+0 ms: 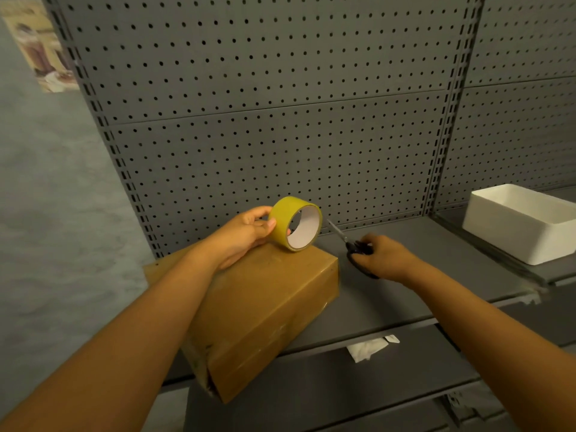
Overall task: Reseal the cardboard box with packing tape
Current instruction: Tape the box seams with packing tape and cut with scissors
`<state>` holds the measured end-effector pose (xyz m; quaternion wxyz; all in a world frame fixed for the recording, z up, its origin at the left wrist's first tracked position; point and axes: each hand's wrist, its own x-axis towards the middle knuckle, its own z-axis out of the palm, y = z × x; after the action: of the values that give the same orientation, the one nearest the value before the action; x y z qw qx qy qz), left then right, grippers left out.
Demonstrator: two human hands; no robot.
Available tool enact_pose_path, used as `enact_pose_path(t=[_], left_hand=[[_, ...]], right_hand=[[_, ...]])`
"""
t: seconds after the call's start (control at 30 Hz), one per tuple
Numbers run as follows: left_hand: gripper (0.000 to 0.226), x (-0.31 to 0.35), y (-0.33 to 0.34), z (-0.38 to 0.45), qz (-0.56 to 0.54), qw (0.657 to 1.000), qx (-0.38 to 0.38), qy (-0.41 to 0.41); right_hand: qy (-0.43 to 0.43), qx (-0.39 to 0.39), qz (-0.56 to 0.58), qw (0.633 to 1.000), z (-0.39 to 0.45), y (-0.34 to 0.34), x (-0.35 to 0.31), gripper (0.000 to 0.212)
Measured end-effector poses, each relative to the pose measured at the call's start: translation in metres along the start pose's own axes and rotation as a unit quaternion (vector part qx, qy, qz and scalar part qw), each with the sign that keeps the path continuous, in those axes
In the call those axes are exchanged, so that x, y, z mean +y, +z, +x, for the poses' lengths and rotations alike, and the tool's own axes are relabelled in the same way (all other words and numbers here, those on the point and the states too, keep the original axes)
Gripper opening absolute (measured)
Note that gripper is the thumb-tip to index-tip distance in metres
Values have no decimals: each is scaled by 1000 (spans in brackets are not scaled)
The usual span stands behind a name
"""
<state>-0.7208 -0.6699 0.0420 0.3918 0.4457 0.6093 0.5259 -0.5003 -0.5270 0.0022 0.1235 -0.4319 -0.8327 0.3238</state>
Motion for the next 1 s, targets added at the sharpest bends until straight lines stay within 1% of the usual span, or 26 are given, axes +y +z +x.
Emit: enact_pose_path(t=[0.1,0.17,0.4,0.57,0.73,0.8,0.9,1.0], left_hand=[[34,-7,-8,5,-12,1000,-12,-7],[30,-10,-12,8,-10,1000,-13,-5],[31,-14,-21,17,1,999,-50,10],[19,-16,-22,19,12,997,-65,31],[14,-17,-20,18,12,997,-67,44],[13,-16,-18,17,18,996,-65,49],[12,-14,-16,16,29,996,-57,56],[12,-14,-17,15,29,997,-55,54]], right_hand=[[-8,14,51,999,-6,6,-4,43],[-4,19,67,998,-10,8,-6,41],[27,-40,26,999,-32,6,-9,42],[37,-14,13,999,-51,3,-14,36],[40,1,5,999,-71,-2,-23,32],[26,-13,7,1000,-78,-3,-29,29],[0,-50,-26,998,-83,0,-43,28],[-16,-70,-51,996,-80,2,-57,27]])
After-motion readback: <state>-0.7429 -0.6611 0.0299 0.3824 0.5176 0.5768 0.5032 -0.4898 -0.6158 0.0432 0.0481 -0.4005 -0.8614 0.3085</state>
